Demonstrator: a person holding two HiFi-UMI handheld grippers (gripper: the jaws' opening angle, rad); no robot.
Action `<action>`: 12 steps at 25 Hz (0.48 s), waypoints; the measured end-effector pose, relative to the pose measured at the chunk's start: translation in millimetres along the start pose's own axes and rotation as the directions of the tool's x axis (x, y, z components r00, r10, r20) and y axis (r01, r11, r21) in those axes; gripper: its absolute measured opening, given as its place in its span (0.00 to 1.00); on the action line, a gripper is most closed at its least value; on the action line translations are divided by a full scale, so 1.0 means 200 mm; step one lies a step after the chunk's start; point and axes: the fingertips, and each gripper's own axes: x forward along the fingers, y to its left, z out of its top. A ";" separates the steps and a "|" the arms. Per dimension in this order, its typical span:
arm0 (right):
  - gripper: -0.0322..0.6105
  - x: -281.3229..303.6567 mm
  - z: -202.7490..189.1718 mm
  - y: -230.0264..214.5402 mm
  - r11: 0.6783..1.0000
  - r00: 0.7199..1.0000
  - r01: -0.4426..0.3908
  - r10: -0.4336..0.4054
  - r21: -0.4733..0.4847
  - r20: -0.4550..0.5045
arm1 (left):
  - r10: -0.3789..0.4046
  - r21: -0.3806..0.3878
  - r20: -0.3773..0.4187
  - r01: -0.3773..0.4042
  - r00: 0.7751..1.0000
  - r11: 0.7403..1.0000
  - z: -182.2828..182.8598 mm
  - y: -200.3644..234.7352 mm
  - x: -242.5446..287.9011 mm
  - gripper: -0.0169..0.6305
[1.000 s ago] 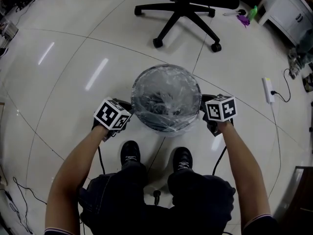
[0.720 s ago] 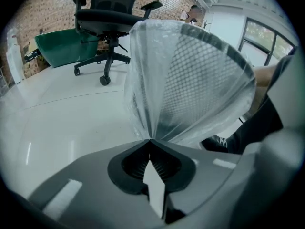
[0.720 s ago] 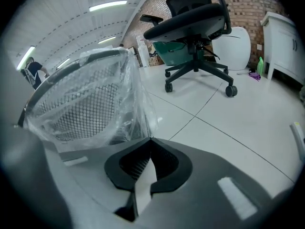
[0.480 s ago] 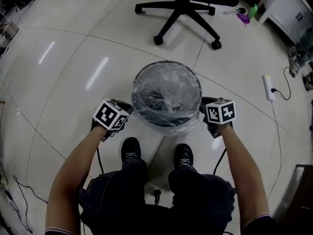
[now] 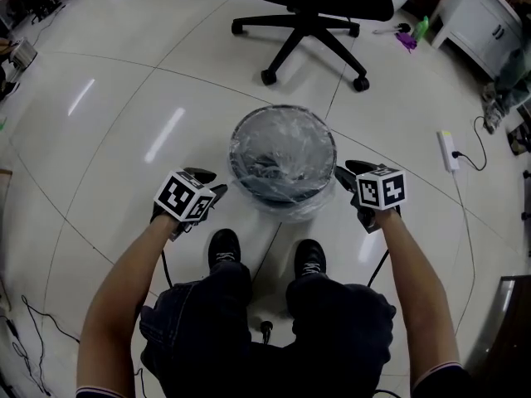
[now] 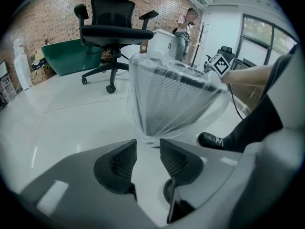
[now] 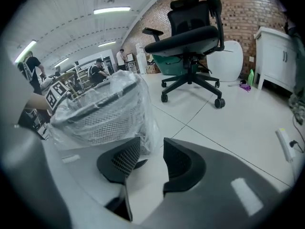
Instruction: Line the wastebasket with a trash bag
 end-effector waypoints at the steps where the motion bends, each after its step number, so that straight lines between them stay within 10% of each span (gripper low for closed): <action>1: 0.28 -0.03 0.01 0.01 1.000 1.000 0.005 -0.005 -0.001 0.010 | 0.003 0.001 0.008 -0.003 1.000 1.000 0.00 -0.01 -0.03 0.26; 12: 0.09 -0.43 0.31 0.24 0.996 0.983 0.044 -0.030 -0.073 0.183 | 0.134 0.051 0.326 -0.158 0.936 0.986 0.47 -0.14 -0.53 0.05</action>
